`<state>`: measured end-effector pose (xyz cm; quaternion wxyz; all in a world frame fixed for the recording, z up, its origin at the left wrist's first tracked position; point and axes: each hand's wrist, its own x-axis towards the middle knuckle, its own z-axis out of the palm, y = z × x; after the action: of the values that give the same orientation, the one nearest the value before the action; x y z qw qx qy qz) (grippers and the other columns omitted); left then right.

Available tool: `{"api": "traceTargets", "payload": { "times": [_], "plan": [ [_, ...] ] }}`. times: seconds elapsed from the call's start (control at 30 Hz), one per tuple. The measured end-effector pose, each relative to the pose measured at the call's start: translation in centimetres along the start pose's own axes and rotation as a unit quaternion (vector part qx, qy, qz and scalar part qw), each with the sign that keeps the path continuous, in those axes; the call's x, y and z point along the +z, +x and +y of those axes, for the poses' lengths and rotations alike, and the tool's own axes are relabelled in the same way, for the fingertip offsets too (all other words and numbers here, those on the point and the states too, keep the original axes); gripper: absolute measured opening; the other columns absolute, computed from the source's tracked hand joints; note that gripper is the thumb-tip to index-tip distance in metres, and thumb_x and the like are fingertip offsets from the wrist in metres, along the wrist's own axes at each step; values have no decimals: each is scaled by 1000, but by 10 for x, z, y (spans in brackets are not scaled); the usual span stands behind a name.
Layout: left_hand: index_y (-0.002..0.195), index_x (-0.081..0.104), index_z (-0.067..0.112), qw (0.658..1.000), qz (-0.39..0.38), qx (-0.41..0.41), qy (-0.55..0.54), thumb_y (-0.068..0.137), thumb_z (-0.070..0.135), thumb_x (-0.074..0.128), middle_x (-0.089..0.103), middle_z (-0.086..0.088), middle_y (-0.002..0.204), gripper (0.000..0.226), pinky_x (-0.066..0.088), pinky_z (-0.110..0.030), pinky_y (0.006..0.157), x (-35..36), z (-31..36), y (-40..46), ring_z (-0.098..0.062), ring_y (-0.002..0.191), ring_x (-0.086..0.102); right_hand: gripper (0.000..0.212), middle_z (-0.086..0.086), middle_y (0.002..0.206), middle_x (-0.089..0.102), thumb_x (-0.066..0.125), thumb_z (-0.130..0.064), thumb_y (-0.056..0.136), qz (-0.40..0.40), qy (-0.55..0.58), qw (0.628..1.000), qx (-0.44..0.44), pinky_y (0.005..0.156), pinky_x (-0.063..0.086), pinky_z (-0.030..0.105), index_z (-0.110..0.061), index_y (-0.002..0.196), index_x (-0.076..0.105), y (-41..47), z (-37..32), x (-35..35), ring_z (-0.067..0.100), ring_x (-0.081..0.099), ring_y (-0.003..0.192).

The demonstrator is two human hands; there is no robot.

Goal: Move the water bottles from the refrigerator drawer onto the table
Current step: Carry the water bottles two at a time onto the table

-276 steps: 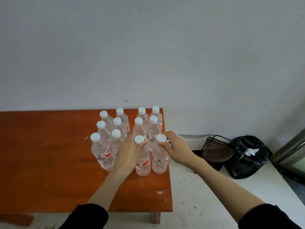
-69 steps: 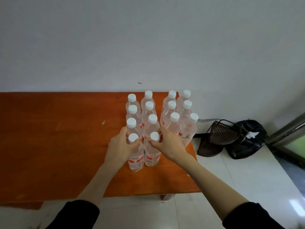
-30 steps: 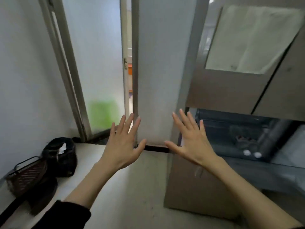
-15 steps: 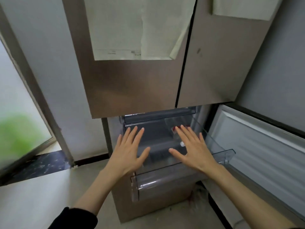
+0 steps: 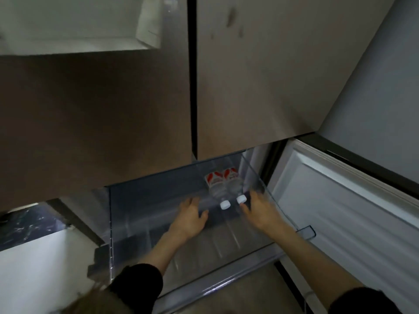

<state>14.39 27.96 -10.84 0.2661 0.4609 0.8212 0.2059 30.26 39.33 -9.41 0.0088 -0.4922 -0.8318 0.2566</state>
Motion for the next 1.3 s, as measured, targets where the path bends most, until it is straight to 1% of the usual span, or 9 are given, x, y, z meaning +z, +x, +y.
{"api": "traceTargets", "payload": {
  "times": [0.2,0.3,0.43,0.63,0.73,0.83,1.07,1.17,1.3],
  "plan": [
    [103,62,-1,985,-20,-126,-119,90,21,52,64,-19,112,27,42,-28,84,45,23,54,-33,107,58,40,21,128,53,43,-26,95,-82,-7,995,55,90,44,37,-1,125,47,59,22,11,35,52,115],
    [91,65,-2,974,-35,-168,-149,91,35,50,67,-20,100,40,43,-30,77,63,33,70,-33,98,61,35,17,128,55,43,-20,95,-111,-30,991,70,92,45,36,-3,123,52,77,20,18,32,54,117],
    [98,62,-5,946,2,-256,-199,88,44,53,66,-23,103,51,45,-33,75,81,44,83,-34,98,61,33,19,128,55,43,-13,94,-106,-22,990,88,93,46,40,-2,124,52,94,13,31,33,54,117],
    [101,63,4,924,44,-302,-230,82,30,63,66,-15,105,33,45,-30,75,82,42,89,-28,96,61,33,20,123,59,44,-10,94,-86,-26,994,66,90,48,38,4,124,48,99,15,33,33,57,113],
    [102,63,3,917,76,-298,-255,82,25,64,66,-15,99,30,49,-31,73,74,30,76,-25,88,61,35,18,120,61,50,-14,92,-82,-11,995,56,88,49,36,4,122,50,90,15,32,32,59,110],
    [95,53,2,903,129,-297,-282,79,22,66,61,-17,86,29,40,-26,54,55,20,57,-19,69,52,39,18,117,62,57,-18,88,-72,3,997,36,84,50,34,3,120,49,77,16,30,31,61,107],
    [93,42,11,903,303,-205,-226,84,25,61,53,-1,76,25,40,-26,59,11,37,3,-17,70,53,38,18,116,62,58,-17,87,-38,-13,999,-8,82,50,34,2,119,49,57,9,-1,32,61,104],
    [87,43,9,900,376,-150,-160,84,25,60,53,-4,71,24,39,-30,60,-10,51,-18,-22,65,51,43,20,117,59,56,-19,87,10,-38,996,-76,79,49,36,1,123,41,40,0,-17,36,59,104],
    [81,42,10,899,405,-128,-108,82,30,62,56,-6,70,28,36,-31,56,-29,53,-57,-24,65,53,41,18,116,54,54,-27,88,110,-45,975,-187,63,40,36,-2,118,41,18,-32,-44,39,60,96]
  ]
}}
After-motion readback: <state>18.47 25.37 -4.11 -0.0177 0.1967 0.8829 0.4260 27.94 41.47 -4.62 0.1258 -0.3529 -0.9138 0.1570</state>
